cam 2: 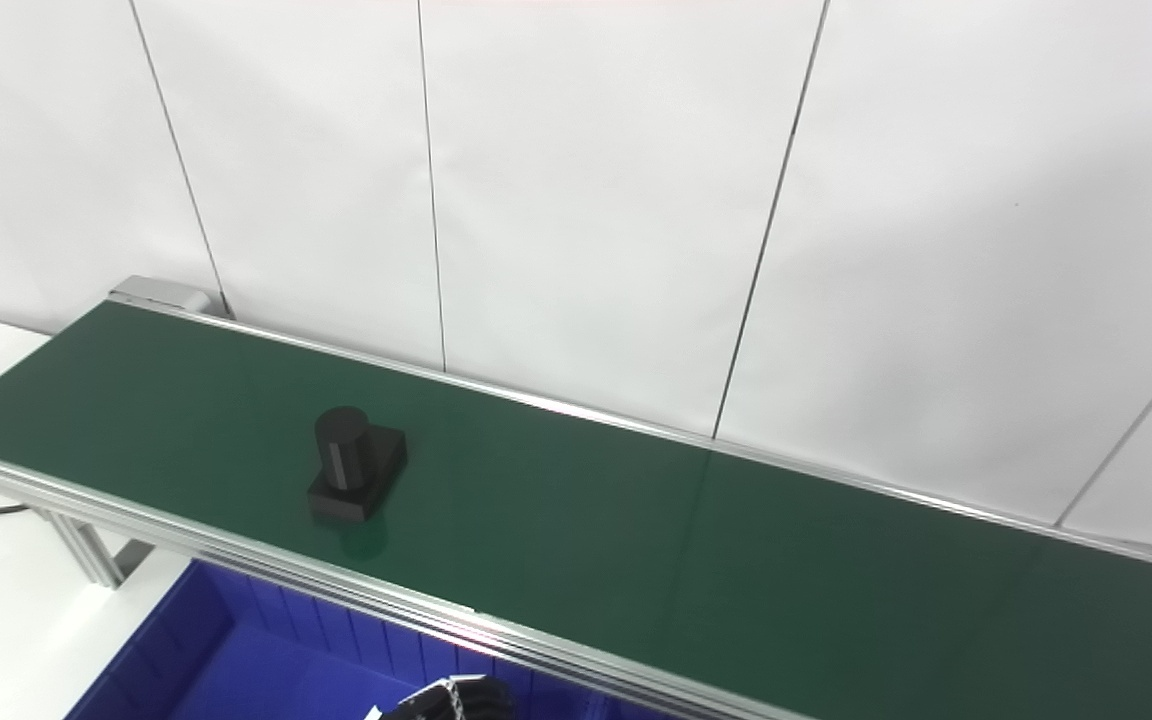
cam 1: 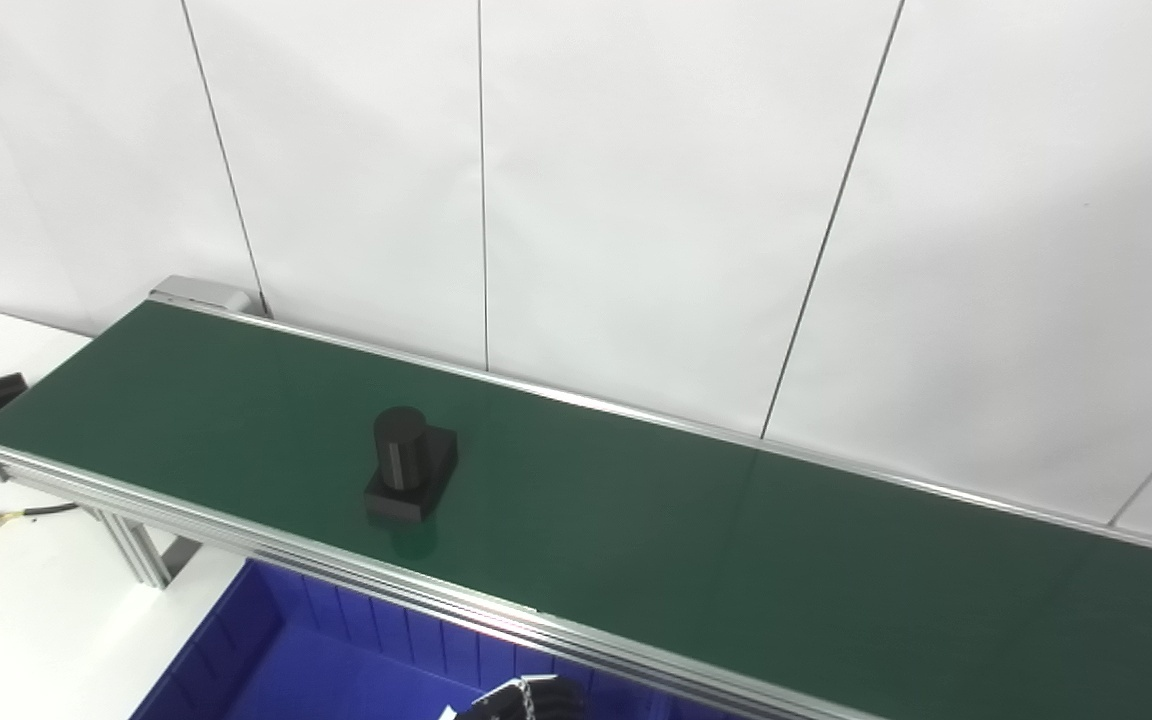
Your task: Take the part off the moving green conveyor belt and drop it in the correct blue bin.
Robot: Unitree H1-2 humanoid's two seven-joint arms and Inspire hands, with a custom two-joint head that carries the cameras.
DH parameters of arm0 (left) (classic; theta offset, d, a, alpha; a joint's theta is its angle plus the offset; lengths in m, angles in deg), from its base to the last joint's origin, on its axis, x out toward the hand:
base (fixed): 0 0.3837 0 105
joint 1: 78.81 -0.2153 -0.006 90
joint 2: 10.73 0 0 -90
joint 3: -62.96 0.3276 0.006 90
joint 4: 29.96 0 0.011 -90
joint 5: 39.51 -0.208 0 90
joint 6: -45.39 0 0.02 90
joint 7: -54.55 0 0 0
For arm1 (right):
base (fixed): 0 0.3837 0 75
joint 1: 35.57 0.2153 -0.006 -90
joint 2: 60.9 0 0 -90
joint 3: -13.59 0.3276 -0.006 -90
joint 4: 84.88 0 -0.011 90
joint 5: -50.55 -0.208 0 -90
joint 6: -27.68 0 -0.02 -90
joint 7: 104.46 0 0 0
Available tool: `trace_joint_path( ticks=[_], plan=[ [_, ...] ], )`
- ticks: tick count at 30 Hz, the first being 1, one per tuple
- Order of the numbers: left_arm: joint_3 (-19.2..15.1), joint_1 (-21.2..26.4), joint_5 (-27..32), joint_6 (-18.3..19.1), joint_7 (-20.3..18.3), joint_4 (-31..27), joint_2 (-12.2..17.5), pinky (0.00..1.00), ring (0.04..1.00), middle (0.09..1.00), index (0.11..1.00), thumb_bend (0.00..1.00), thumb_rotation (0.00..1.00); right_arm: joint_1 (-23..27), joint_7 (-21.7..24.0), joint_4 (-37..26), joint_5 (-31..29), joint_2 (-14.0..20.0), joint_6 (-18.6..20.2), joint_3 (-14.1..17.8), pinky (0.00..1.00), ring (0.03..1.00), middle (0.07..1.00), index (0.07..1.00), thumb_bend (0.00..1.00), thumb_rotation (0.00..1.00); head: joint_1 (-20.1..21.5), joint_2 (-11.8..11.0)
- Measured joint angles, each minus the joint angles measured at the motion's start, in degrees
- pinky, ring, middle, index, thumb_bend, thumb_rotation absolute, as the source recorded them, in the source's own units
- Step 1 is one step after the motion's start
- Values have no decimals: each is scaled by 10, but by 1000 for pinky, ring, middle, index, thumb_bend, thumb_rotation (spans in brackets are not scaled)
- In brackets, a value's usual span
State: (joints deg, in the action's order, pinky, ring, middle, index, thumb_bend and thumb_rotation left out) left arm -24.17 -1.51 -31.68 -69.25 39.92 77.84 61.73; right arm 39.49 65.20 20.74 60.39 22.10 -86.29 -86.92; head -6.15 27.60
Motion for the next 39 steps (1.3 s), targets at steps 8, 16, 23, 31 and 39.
trace_joint_path(
  ticks=[8, 16, 23, 31, 39],
  plan=[
    [1, 1, 0, 0, -7, -2, 14, 789, 722, 723, 712, 714, 0, 0, -1, -2, 0, -11, 0, -3, 676, 783, 824, 807, 650, 0, 42, 10],
    [-8, 2, 2, 0, -15, -2, 18, 815, 730, 723, 711, 682, 0, -4, -3, -13, 7, -14, 0, 0, 665, 771, 811, 802, 672, 0, 61, 20],
    [-11, 1, 25, 0, -21, -3, 19, 845, 753, 744, 738, 634, 0, -9, -12, -18, 11, -19, 0, -1, 660, 760, 799, 790, 690, 0, 98, 29],
    [-10, 0, 38, 0, -23, -5, 25, 875, 780, 762, 753, 562, 0, -11, -13, -30, 12, -22, 0, -3, 651, 748, 784, 785, 701, 0, 115, 40],
    [-10, 0, 49, 0, -33, -5, 30, 886, 786, 775, 773, 537, 0, -11, -15, -33, 13, -23, 0, -7, 660, 753, 794, 789, 688, 0, 123, 52]
  ],
)
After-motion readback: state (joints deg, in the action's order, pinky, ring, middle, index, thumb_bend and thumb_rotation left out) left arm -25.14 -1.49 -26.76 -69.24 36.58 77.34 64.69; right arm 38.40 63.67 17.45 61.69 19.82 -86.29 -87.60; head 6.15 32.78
